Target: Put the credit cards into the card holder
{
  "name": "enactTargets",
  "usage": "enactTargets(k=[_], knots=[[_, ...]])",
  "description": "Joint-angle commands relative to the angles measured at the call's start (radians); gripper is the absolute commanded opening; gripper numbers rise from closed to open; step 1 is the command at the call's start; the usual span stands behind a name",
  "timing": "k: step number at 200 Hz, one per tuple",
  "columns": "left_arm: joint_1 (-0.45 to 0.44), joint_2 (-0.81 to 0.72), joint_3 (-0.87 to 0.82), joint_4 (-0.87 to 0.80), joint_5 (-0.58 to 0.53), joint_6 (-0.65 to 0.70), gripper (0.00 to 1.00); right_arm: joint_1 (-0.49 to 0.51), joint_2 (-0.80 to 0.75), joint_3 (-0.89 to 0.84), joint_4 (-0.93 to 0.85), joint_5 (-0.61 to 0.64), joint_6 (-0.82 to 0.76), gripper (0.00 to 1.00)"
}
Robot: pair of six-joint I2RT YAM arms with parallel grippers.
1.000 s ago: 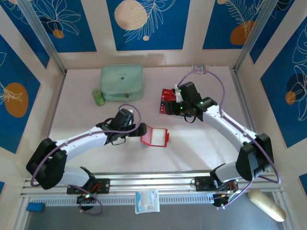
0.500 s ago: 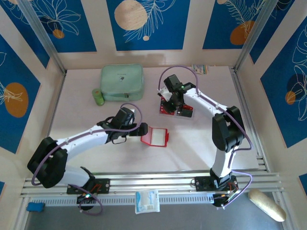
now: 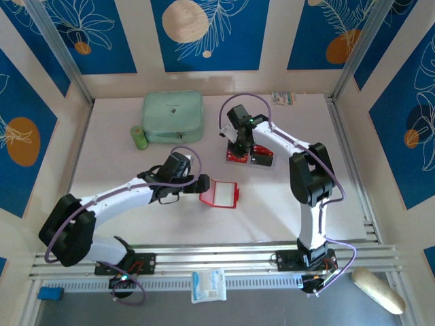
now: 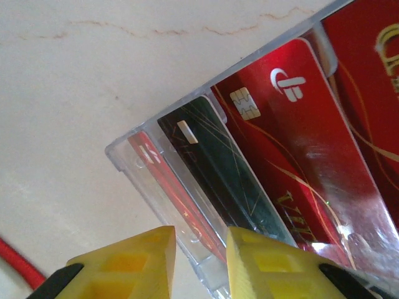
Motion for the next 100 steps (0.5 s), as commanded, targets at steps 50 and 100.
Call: enactTargets(k=[50,100], knots=[[-0.006,-0.017,0.006,-0.023,0.012,0.005,1.00,0.019,0.052,0.069,-0.020,0.041,-0.060,0.28],[-0.005,-0.029,-0.003,-0.021,0.014,-0.002,1.00,0.041,0.077,0.051,-0.020,0.058,-0.071,0.27]])
